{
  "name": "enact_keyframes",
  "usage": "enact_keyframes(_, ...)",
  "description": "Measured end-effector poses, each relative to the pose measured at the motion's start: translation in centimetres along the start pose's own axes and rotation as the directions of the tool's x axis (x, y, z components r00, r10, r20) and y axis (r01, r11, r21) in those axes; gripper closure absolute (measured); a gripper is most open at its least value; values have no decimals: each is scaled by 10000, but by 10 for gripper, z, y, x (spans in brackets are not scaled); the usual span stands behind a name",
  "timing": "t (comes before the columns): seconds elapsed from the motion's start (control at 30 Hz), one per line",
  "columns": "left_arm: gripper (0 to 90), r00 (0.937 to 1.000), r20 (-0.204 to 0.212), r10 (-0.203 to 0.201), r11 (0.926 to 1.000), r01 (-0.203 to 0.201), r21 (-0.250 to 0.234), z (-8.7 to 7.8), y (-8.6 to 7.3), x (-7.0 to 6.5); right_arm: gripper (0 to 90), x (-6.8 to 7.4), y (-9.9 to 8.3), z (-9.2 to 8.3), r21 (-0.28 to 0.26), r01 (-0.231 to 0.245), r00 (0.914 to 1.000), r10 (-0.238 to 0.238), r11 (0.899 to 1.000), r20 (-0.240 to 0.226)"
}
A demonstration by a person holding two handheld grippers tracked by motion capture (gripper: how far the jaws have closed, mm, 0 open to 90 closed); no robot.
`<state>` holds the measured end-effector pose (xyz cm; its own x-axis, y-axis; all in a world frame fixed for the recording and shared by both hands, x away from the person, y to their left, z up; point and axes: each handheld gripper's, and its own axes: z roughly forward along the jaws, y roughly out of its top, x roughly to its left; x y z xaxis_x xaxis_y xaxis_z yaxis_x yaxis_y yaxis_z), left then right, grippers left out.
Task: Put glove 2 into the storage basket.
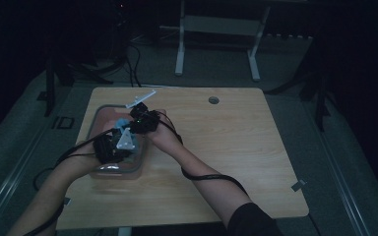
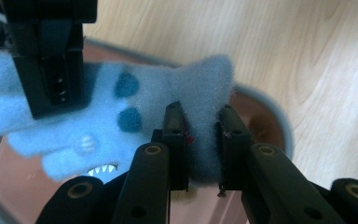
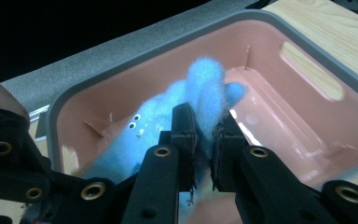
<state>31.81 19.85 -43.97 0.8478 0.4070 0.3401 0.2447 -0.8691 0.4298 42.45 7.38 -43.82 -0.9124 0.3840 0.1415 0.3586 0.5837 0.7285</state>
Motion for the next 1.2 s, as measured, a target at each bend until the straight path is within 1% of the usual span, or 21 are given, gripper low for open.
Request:
enact_keyframes(0.03,775,10000,-45,4,10000,-4,34,0,-2,1,820,0,1,4,11,15,10000,-15,10000,-52)
enact_keyframes(0.1,775,9999,-14,-142,9999,142,68,2,-9,2,820,1,2,10,28,-22,10000,22,10000,-74)
enact_keyframes(0.17,774,10000,-16,-49,10000,49,86,6,-14,1,820,1,3,19,125,-82,9999,83,9999,-83)
enact_keyframes(0.2,774,9999,-125,68,9999,-66,152,8,-15,0,820,0,2,23,220,-101,9999,103,9997,-105)
enact_keyframes(0.27,774,10000,-77,31,9998,-30,204,12,-17,-1,819,-1,0,30,396,-78,10000,77,9992,19)
enact_keyframes(0.33,774,10000,-61,-4,9998,5,185,13,-19,-1,819,-1,-1,32,457,-98,10000,98,9989,1)
enact_keyframes(0.37,774,9998,22,-192,9997,192,116,16,-20,1,819,-2,-2,35,541,-108,9999,106,9985,32)
enact_keyframes(0.4,773,9996,33,-272,9996,271,87,18,-21,2,819,-5,-4,39,661,-144,9999,138,9977,100)
enact_keyframes(0.5,772,9984,189,-531,9986,530,60,24,-24,7,818,-10,-5,44,767,-345,9994,337,9965,116)
enact_keyframes(0.57,771,9966,398,-717,9974,715,72,29,-26,10,817,-12,-5,48,879,-229,9996,212,9959,198)
enact_keyframes(0.6,771,9967,364,-726,9974,723,74,31,-27,10,817,-13,-5,51,992,-132,9996,107,9950,255)
enact_keyframes(0.63,770,9960,380,-814,9967,813,39,33,-28,11,816,-13,-5,53,1083,-62,9994,25,9941,343)
enact_keyframes(0.67,770,9948,484,-901,9959,902,-2,34,-29,12,816,-14,-5,55,1118,16,9991,-63,9937,415)
enact_keyframes(0.83,768,9918,619,-1114,9938,1114,36,44,-33,15,811,-17,-6,64,1335,0,9989,-61,9910,455)
enact_keyframes(0.87,767,9927,589,-1050,9945,1050,32,45,-34,15,810,-17,-7,66,1445,35,9986,-110,9895,514)
enact_keyframes(0.93,765,9920,635,-1087,9941,1088,25,46,-36,14,804,-16,-8,69,1607,141,9976,-248,9869,643)
enact_keyframes(0.97,762,9919,627,-1105,9939,1107,0,47,-36,14,797,-16,-9,70,1613,173,9975,-281,9868,646)
enact_keyframes(1.03,762,9897,722,-1237,9923,1241,-18,48,-37,15,761,-17,-8,70,1579,66,9978,-169,9874,641)
enact_keyframes(1.1,747,9878,753,-1364,9906,1369,-11,49,-37,16,733,-18,-7,69,1579,32,9975,-143,9874,691)
enact_keyframes(1.13,733,9883,707,-1350,9908,1355,-22,50,-37,15,709,-18,-7,68,1590,47,9970,-169,9873,755)
enact_keyframes(1.2,677,9879,759,-1351,9907,1360,-62,51,-37,15,686,-19,-6,66,1585,44,9968,-169,9873,779)
